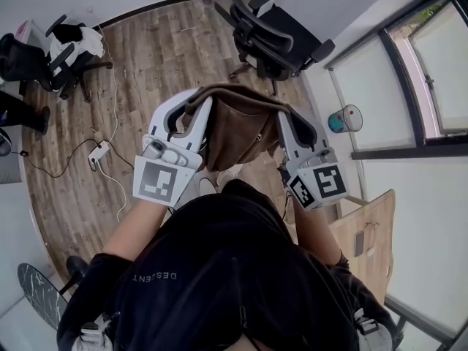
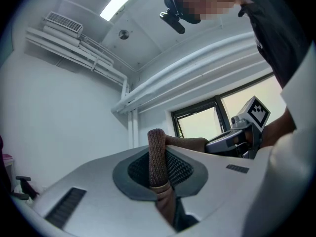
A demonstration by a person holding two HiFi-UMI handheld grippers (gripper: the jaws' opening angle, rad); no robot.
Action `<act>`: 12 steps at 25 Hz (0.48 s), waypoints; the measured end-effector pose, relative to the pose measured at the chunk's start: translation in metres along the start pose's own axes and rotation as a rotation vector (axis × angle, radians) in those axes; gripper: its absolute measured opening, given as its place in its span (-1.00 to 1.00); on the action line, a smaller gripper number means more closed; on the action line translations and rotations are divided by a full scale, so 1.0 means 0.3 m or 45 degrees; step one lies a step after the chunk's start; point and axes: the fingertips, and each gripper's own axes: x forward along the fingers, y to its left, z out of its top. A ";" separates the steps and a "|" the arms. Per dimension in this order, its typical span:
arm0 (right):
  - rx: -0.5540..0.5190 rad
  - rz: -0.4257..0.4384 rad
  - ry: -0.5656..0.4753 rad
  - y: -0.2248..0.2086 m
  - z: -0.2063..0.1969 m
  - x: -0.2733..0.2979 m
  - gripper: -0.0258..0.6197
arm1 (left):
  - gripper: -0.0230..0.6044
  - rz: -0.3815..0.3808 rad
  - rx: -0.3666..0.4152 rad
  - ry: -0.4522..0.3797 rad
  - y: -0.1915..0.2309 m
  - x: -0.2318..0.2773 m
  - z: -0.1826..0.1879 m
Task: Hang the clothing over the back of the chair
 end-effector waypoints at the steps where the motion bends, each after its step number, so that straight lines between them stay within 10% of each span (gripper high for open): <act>1: 0.003 0.006 0.003 -0.004 -0.004 0.015 -0.80 | -0.78 0.005 -0.001 0.006 0.011 0.008 -0.008; 12: -0.004 0.057 -0.017 -0.095 0.003 0.215 -0.80 | -0.78 0.031 0.018 0.024 0.156 0.154 -0.051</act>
